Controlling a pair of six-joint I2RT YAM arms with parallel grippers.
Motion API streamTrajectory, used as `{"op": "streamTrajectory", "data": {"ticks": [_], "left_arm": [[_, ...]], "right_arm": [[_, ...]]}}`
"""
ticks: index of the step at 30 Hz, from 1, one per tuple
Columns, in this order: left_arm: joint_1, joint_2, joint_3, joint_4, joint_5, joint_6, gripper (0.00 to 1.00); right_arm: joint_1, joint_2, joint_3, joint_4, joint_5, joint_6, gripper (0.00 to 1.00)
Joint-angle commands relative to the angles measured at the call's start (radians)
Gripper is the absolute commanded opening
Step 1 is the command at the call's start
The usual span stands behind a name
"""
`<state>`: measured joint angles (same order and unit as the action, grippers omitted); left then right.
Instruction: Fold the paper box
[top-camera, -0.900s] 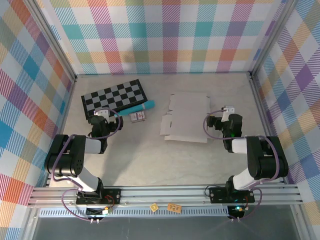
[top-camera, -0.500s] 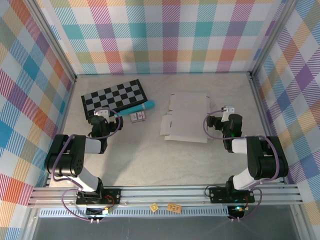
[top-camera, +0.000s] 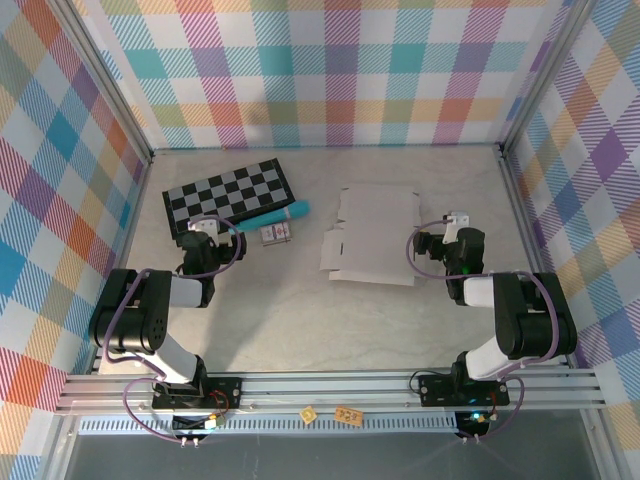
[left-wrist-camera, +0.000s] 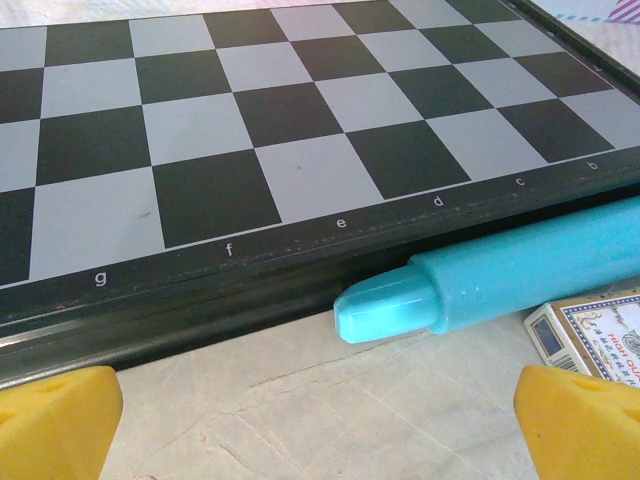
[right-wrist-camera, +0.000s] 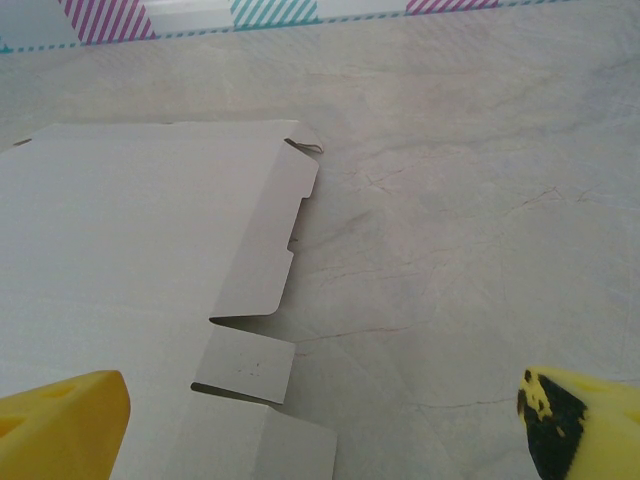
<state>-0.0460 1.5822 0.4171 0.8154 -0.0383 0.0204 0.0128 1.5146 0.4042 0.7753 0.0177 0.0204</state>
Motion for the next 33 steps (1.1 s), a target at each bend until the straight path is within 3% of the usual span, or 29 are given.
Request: {"op": "streamTrajectory", "data": {"ticks": [1,5,9,13,16,18,19,20,22,24,25,27,29,33], "left_arm": [[-0.016,-0.018,-0.012,0.047,-0.011,0.02,1.0],[-0.036,-0.126,0.013,-0.089,-0.074,0.024,1.0],[-0.085,-0.284,0.042,-0.208,-0.216,0.001,1.0],[-0.199,-0.388,0.158,-0.322,-0.369,-0.004,1.0],[-0.295,-0.395,0.28,-0.343,-0.46,0.001,1.0],[-0.318,-0.386,0.427,-0.551,-0.58,-0.229,1.0],[-0.311,-0.36,0.579,-0.801,-0.604,-0.399,1.0],[-0.295,-0.314,0.76,-1.144,-0.55,-0.599,1.0],[-0.235,-0.205,1.033,-1.529,-0.33,-0.737,1.0],[-0.174,-0.146,1.052,-1.445,0.033,-0.733,1.0],[-0.166,-0.137,1.022,-1.387,0.132,-0.77,0.94],[-0.206,-0.155,0.937,-1.292,0.193,-0.801,0.82],[-0.269,-0.172,0.868,-1.266,0.205,-0.801,0.76],[-0.418,-0.199,0.71,-1.226,0.212,-0.805,0.66]], "right_arm": [[0.003,-0.069,0.031,-0.058,0.009,-0.008,0.99],[0.011,-0.194,0.022,-0.131,0.048,-0.004,0.99],[0.04,-0.372,0.082,-0.261,0.143,0.023,0.99],[0.111,-0.456,0.36,-0.573,0.26,0.038,0.99],[0.122,-0.403,0.696,-0.964,0.274,0.191,0.99],[0.102,-0.322,0.939,-1.272,0.206,0.351,0.99],[0.099,-0.282,1.042,-1.426,0.201,0.478,0.99],[0.093,-0.254,1.108,-1.544,0.186,0.603,0.99],[0.066,-0.26,1.1,-1.515,-0.01,0.618,1.0],[0.069,-0.291,1.043,-1.488,-0.086,0.693,0.85],[0.077,-0.306,1.009,-1.501,-0.107,0.749,0.78],[0.124,-0.327,0.951,-1.552,-0.129,0.832,0.7],[0.221,-0.363,0.872,-1.589,-0.092,0.893,0.7],[0.398,-0.502,0.519,-1.356,-0.119,1.133,0.69]]}}
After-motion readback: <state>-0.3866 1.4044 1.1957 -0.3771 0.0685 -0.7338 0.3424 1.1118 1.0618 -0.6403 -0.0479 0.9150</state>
